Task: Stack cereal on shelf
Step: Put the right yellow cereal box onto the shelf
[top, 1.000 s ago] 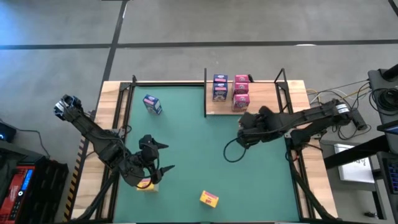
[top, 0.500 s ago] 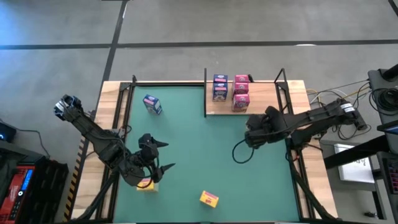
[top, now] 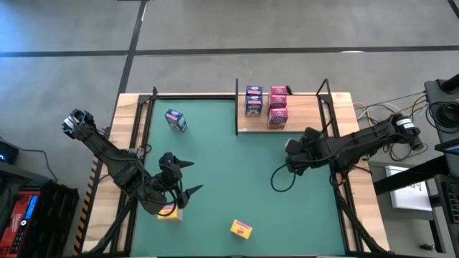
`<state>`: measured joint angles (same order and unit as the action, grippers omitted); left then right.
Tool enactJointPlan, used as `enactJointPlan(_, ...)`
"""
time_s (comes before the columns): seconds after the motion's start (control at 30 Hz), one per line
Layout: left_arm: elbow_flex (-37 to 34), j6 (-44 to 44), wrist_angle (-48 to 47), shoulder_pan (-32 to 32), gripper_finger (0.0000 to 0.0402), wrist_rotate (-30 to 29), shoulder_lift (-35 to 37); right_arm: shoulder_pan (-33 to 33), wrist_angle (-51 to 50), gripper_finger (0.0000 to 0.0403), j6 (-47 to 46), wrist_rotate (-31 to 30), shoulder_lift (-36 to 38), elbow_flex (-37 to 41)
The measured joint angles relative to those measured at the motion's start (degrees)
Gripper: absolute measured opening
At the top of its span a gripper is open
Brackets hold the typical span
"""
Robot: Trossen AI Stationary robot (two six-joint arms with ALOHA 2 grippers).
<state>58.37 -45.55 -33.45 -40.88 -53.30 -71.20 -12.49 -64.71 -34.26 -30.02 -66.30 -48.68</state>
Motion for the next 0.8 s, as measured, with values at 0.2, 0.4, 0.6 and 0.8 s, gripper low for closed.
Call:
enactJointPlan(0.2, 0.00, 0.01, 0.14, 0.00, 0.0398, -1.80, 0.00, 0.00, 9.01, 0.0169, 7.25, 0.57, 3.16, 4.30)
enactJointPlan(0.4, -0.02, 0.00, 0.42, 0.00, 0.0398, -1.81, 0.00, -0.02, 13.21, 0.0168, 10.32, 2.02, 7.55, 4.83)
enactJointPlan(0.6, -0.02, 0.01, 0.44, 0.00, 0.0398, -1.85, 0.00, 0.00, 19.04, 0.0168, 10.32, 1.72, 12.85, 5.90)
enactJointPlan(0.8, -0.02, 0.01, 0.44, 0.00, 0.0398, -3.16, 0.00, 0.02, 34.27, 0.0168, 13.61, 1.53, 15.61, 12.29)
